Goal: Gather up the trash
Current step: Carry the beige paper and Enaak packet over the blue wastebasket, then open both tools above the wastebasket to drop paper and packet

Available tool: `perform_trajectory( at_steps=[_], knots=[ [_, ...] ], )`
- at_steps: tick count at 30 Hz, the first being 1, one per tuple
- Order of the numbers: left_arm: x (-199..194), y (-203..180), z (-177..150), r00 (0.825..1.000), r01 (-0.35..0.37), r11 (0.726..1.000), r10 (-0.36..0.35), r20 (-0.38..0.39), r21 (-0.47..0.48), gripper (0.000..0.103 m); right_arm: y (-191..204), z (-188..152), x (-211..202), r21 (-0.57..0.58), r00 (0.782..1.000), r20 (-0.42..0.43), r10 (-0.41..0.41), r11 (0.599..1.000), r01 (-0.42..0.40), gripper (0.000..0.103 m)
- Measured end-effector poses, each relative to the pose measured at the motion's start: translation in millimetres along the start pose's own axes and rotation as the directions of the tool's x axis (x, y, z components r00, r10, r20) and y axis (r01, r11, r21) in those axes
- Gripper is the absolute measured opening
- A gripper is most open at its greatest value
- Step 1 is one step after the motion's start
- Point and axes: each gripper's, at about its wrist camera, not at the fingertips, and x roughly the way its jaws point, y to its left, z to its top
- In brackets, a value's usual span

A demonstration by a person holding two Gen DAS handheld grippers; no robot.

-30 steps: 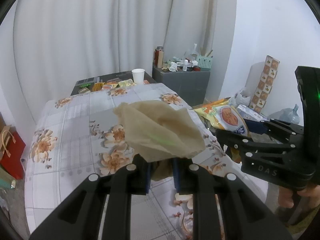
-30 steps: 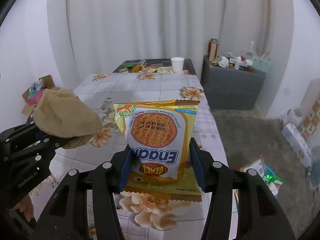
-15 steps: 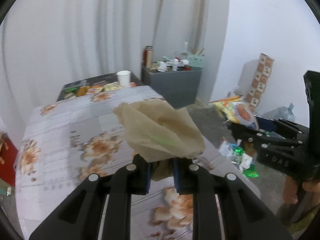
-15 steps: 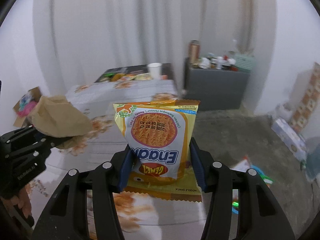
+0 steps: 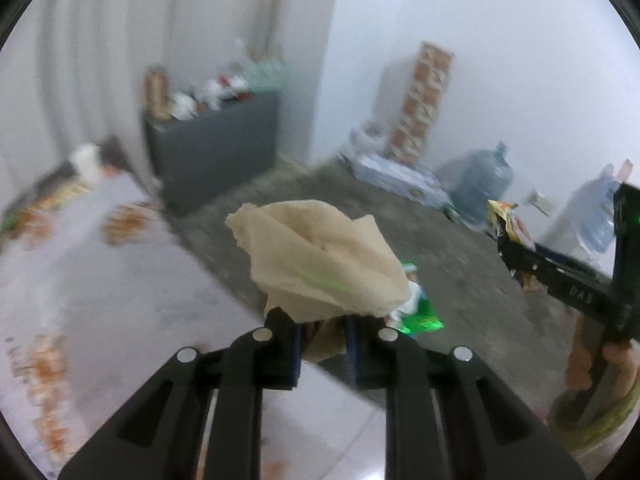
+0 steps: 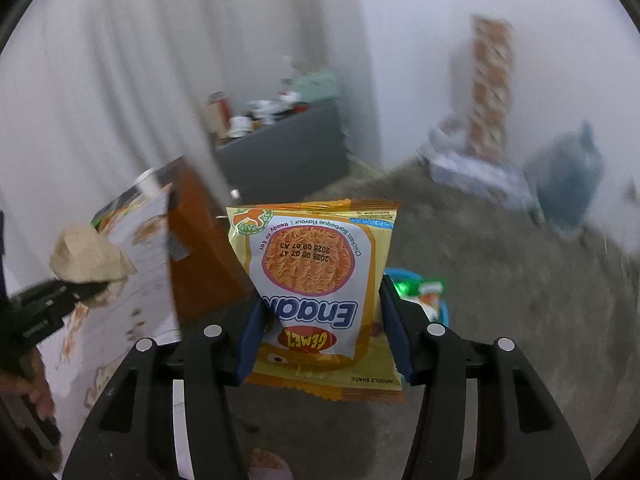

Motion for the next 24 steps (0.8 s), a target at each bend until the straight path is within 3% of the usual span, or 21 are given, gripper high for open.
perform_trajectory(
  at_steps=[4,10,15,19,22,23,24],
  knots=[
    [60.1,-20.8,6.7,0.989,0.068,0.998,-0.069,-0.130,-0.010,0.017,-43.0,-12.8,31.2,0.144,0.995,-0.082,0.057,0.989,-0.044,0.051],
    [157.8,-45.4,6.4,0.937,0.099,0.994,-0.111,-0.330,-0.052,0.019,-80.3,-15.8,99.2,0.303,0.974,-0.188,0.130,0.951,-0.069,0.054],
    [220.6,-49.6,13.4,0.902,0.086,0.987,-0.135,-0.410,-0.136,0.019,-100.6,-11.5,157.3,0.399,0.952,-0.257,0.168,0.915,-0.053,0.058],
    [260.5,-53.5,19.1,0.890,0.069,0.985,-0.133,-0.435,-0.159,0.021,-114.8,-13.0,186.9,0.425,0.950,-0.272,0.156,0.905,-0.026,0.068],
    [283.8,-51.2,14.0,0.875,0.066,0.981,-0.146,-0.463,-0.184,0.047,-125.9,-19.9,210.5,0.468,0.948,-0.286,0.143,0.884,0.008,0.083],
    [289.6,-50.0,11.9,0.871,0.057,0.980,-0.142,-0.471,-0.192,0.055,-128.1,-23.6,216.2,0.477,0.945,-0.298,0.133,0.879,0.026,0.083],
    [297.1,-49.1,9.9,0.866,0.042,0.978,-0.137,-0.480,-0.204,0.056,-131.4,-28.5,222.8,0.487,0.940,-0.315,0.131,0.872,0.041,0.083]
  ],
)
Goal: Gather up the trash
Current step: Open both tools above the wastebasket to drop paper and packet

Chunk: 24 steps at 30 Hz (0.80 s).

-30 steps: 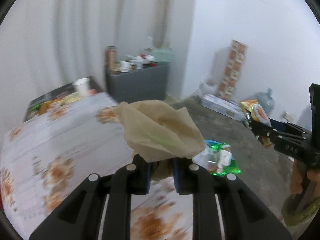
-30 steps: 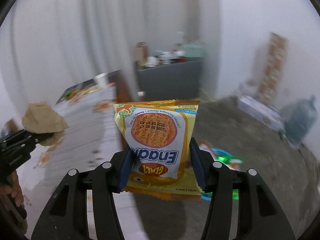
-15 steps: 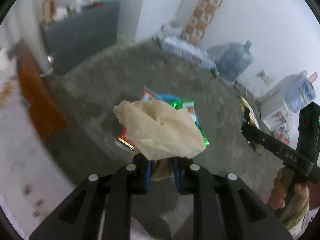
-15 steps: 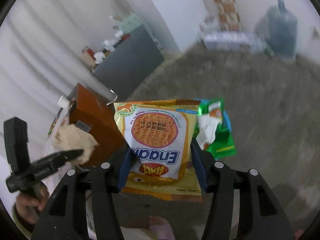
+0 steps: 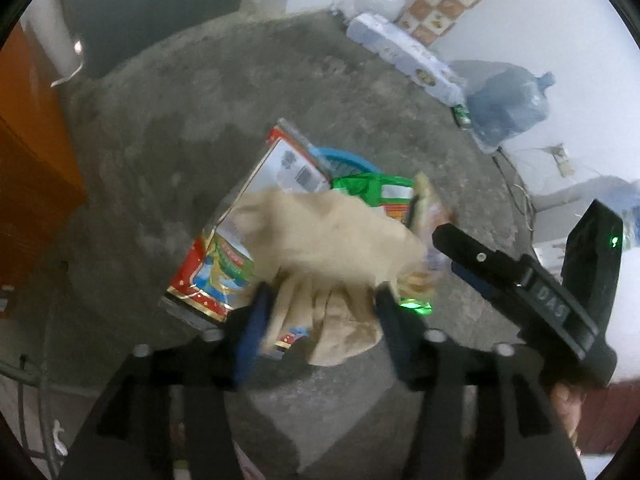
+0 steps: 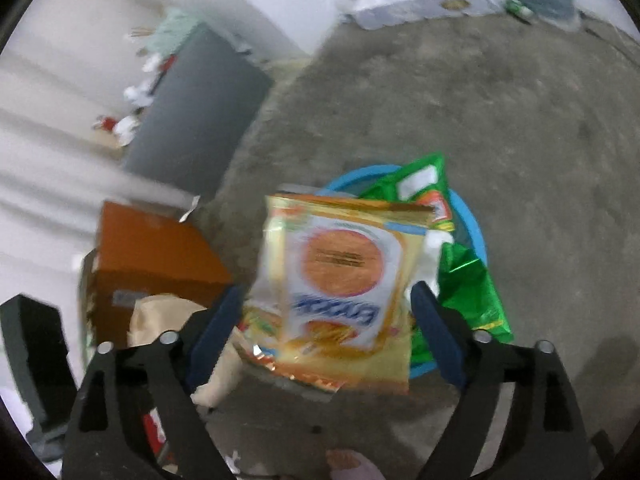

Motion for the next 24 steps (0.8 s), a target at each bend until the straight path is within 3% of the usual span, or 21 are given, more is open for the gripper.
perform_trajectory(
  at_steps=[5,9,13,19,24],
  knots=[
    [11.0,8.2,3.2,0.999,0.038,0.996,-0.040,-0.019,-0.080,0.060,-10.2,-7.7,1.4,0.042,1.000,-0.003,0.016,0.999,-0.015,0.083],
    [5.6,9.0,3.3,0.999,0.037,0.997,-0.036,0.006,-0.068,0.062,-9.4,-6.6,-5.6,0.028,1.000,0.025,0.018,0.999,-0.019,0.083],
    [-8.0,12.6,3.0,0.997,0.068,0.993,-0.065,0.041,-0.099,0.062,-6.2,-0.9,-20.7,0.021,0.992,0.117,0.044,0.999,-0.046,0.083],
    [-74.0,8.0,-8.3,0.983,0.125,0.991,-0.117,0.141,-0.050,0.062,6.0,-19.2,-80.1,-0.057,0.964,0.247,0.101,0.994,-0.089,0.083],
    [-165.4,10.0,-53.9,0.957,0.141,0.990,-0.144,0.253,0.031,0.072,18.2,-64.8,-141.1,-0.140,0.941,0.306,0.143,0.985,-0.104,0.085]
  ],
)
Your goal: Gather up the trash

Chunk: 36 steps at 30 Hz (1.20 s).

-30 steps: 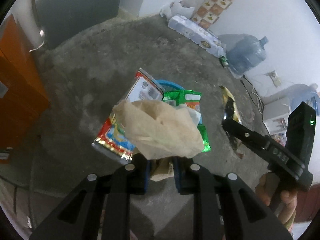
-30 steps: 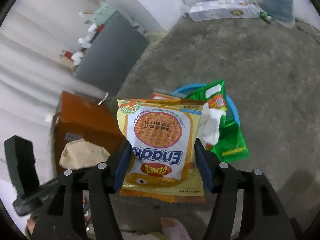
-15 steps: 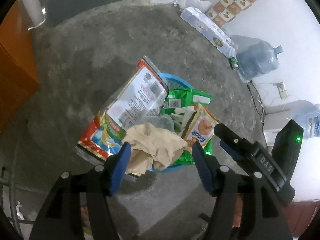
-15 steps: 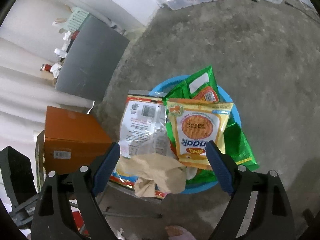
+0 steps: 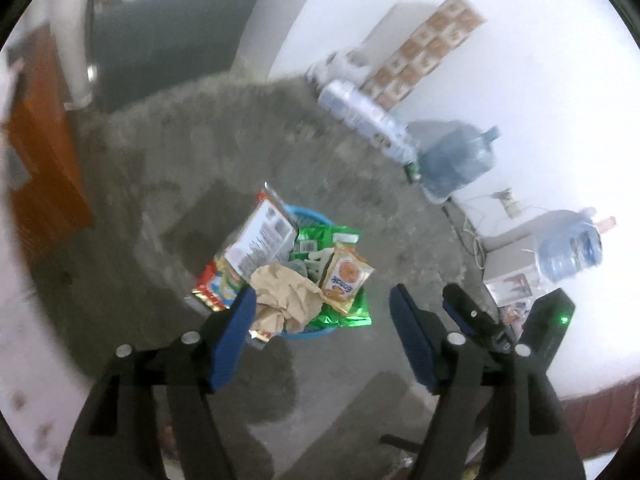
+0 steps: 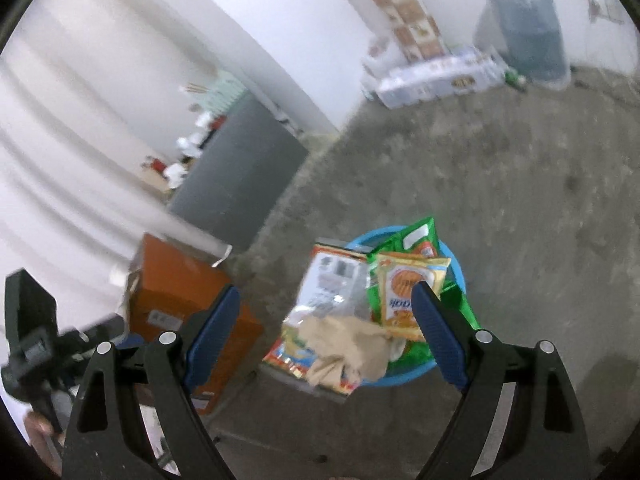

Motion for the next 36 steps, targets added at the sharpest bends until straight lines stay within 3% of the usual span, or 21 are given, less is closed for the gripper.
perform_trajectory(
  at_steps=[3,6,10,13,14,16,19,22,27,29,31,36],
  knots=[
    [-68.3,-3.0,-37.9,0.996,-0.031,0.999,0.027,0.085,0.041,0.083,18.5,-23.8,-35.0,-0.066,1.000,0.013,0.011,0.998,-0.010,0.089],
    [-128.6,1.8,-86.9,0.979,-0.047,0.999,0.043,0.197,0.012,0.097,43.4,-51.5,-60.3,-0.136,1.000,0.019,0.010,0.991,-0.007,0.093],
    [-186.6,19.0,-156.2,0.942,-0.104,0.991,0.125,0.310,-0.084,0.098,91.0,-91.5,-75.8,-0.255,0.999,-0.039,0.037,0.966,-0.046,0.094],
    [-213.6,36.9,-196.9,0.916,-0.142,0.972,0.201,0.347,-0.188,0.098,132.8,-117.3,-85.6,-0.370,0.996,-0.073,0.052,0.926,-0.075,0.095],
    [-223.3,42.8,-210.0,0.903,-0.152,0.962,0.228,0.365,-0.225,0.098,143.7,-124.6,-89.9,-0.410,0.996,-0.072,0.053,0.909,-0.078,0.095],
    [-245.5,53.0,-242.4,0.851,-0.183,0.933,0.308,0.425,-0.310,0.098,171.5,-143.0,-103.2,-0.523,0.997,-0.047,0.059,0.849,-0.075,0.095],
    [-262.8,58.7,-273.0,0.798,-0.263,0.895,0.412,0.440,-0.361,0.098,205.1,-169.9,-123.7,-0.650,0.997,0.000,0.079,0.758,-0.060,0.095],
    [-274.2,60.8,-296.9,0.753,-0.349,0.863,0.491,0.438,-0.366,0.098,224.8,-191.3,-138.6,-0.714,0.995,0.042,0.085,0.699,-0.029,0.095],
    [-291.5,57.4,-332.5,0.648,-0.448,0.783,0.617,0.447,-0.431,0.098,249.2,-227.4,-157.9,-0.800,0.991,0.083,0.101,0.600,0.006,0.095],
    [-292.2,56.0,-342.2,0.618,-0.476,0.754,0.653,0.438,-0.452,0.098,253.6,-238.2,-163.3,-0.815,0.992,0.085,0.092,0.580,0.016,0.095],
    [-291.0,55.3,-348.0,0.608,-0.497,0.733,0.676,0.416,-0.464,0.098,254.3,-245.4,-166.0,-0.819,0.994,0.071,0.080,0.574,0.012,0.095],
    [-293.3,58.8,-362.8,0.633,-0.458,0.732,0.667,0.394,-0.503,0.098,247.5,-258.1,-164.7,-0.815,0.999,0.038,0.015,0.579,0.022,0.095]
  ],
)
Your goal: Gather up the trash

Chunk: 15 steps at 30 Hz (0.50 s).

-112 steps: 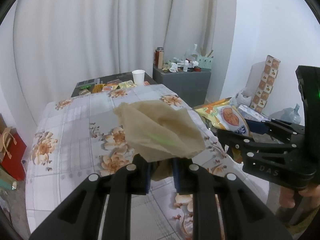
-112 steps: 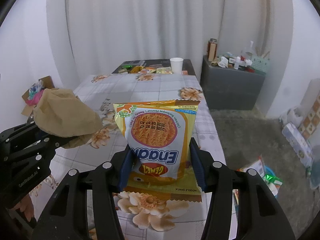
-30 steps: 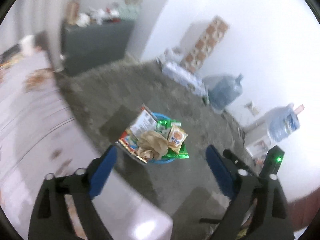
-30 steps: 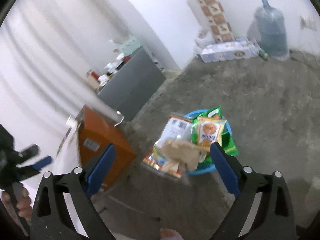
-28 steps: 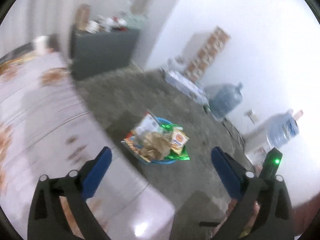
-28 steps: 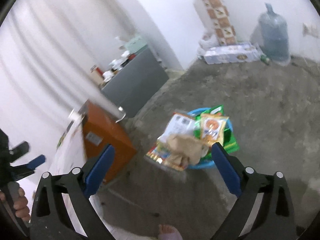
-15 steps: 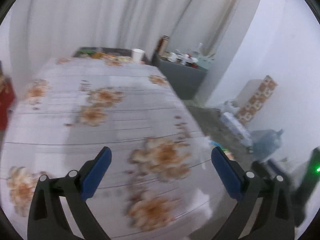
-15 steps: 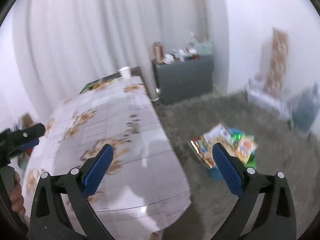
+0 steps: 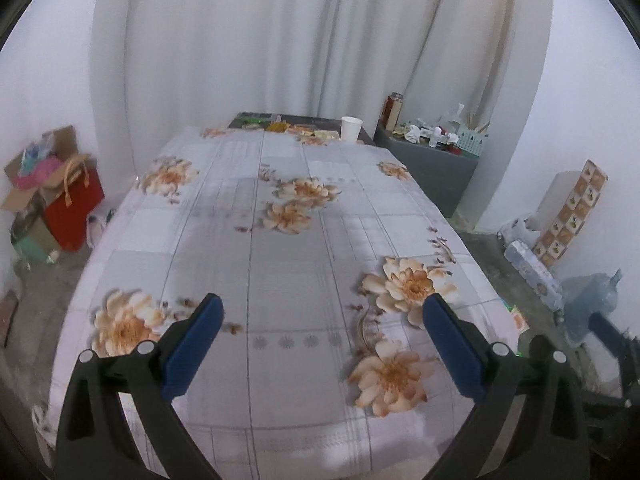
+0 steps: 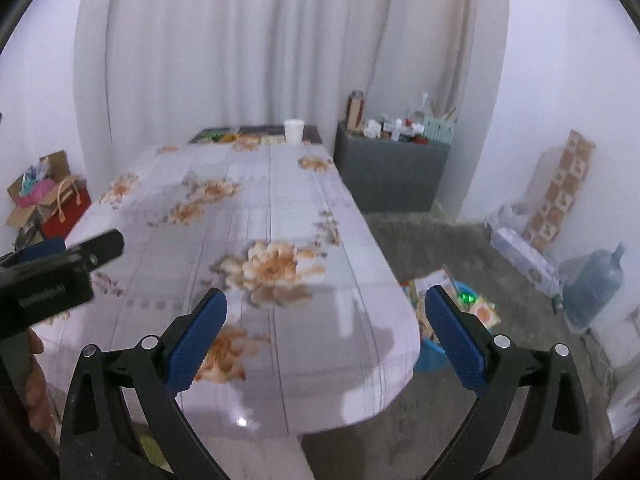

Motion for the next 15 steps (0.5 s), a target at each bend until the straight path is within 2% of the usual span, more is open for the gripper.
perform_trajectory(
  at_steps=[8,15],
  knots=[
    [-4.6,-9.7,-11.7,0.997,-0.030,1.000,0.030,-0.067,-0.001,0.098,-0.9,-9.9,-11.2,0.005,0.998,-0.042,-0.036,0.999,0.036,0.095],
    [-2.5,-31.8,-30.6,0.986,0.027,0.999,-0.019,-0.166,0.045,0.098,-17.6,-23.8,-8.8,0.010,0.987,-0.126,-0.103,0.994,0.105,0.095]
  ],
)
